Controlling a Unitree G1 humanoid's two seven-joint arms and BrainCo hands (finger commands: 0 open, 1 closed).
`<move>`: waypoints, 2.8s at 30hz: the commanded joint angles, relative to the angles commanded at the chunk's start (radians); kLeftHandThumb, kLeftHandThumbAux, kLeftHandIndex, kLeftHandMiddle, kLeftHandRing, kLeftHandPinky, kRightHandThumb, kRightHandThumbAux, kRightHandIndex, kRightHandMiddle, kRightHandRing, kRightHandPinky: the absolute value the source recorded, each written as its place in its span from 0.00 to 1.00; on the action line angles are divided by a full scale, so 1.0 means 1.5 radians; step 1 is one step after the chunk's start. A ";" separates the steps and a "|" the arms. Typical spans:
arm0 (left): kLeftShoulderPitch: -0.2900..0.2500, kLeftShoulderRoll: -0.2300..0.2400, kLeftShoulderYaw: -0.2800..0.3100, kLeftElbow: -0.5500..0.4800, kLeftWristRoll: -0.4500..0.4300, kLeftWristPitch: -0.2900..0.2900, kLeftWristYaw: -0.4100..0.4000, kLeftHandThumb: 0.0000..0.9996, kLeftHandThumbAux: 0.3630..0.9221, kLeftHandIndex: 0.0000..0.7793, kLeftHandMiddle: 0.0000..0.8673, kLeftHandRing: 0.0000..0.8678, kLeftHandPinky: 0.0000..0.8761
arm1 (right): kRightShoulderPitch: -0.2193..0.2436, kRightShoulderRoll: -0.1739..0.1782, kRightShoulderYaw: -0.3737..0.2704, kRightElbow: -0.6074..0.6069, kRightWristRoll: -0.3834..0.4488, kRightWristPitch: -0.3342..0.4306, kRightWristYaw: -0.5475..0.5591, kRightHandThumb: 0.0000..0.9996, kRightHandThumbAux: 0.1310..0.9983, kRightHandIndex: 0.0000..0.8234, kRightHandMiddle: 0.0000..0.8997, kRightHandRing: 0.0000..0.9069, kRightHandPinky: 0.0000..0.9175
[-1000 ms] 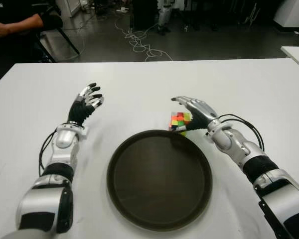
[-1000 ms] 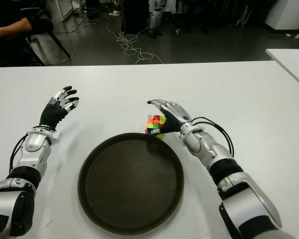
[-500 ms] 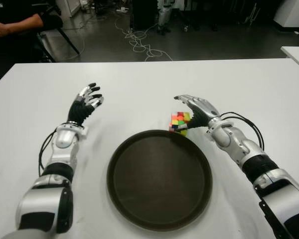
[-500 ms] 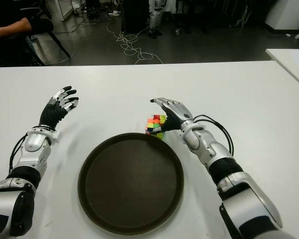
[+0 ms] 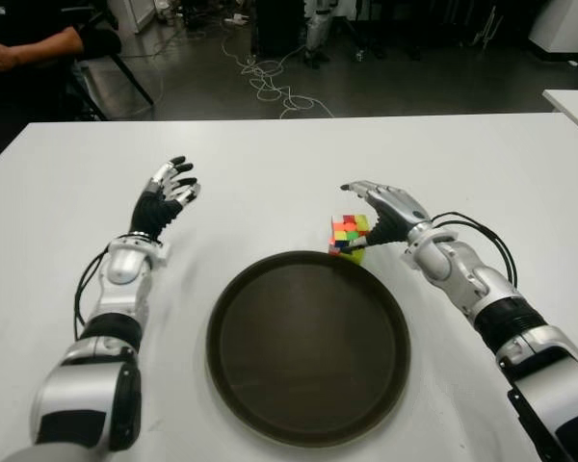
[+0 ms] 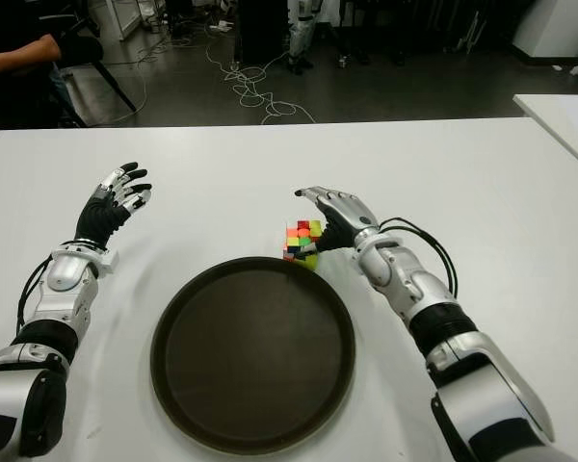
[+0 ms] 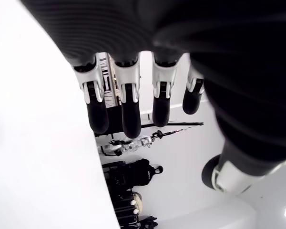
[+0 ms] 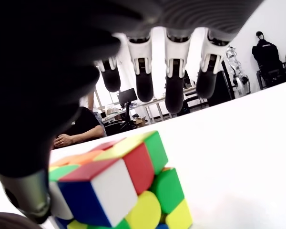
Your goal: Pick up the Rubik's Cube and put it in the plate
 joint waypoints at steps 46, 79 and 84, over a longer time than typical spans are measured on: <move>-0.006 -0.002 -0.002 0.007 0.003 0.006 0.011 0.23 0.55 0.13 0.19 0.20 0.21 | 0.012 0.020 0.027 -0.017 0.001 -0.005 0.061 0.00 0.70 0.17 0.20 0.23 0.24; -0.003 0.001 -0.006 0.004 0.006 0.002 0.010 0.21 0.55 0.12 0.18 0.18 0.20 | 0.019 0.036 0.033 -0.023 -0.003 0.033 0.085 0.00 0.67 0.19 0.21 0.23 0.24; -0.003 0.001 -0.004 0.001 0.002 0.002 0.000 0.23 0.58 0.13 0.18 0.19 0.22 | 0.016 0.043 0.030 -0.012 -0.004 0.044 0.073 0.00 0.68 0.20 0.21 0.24 0.27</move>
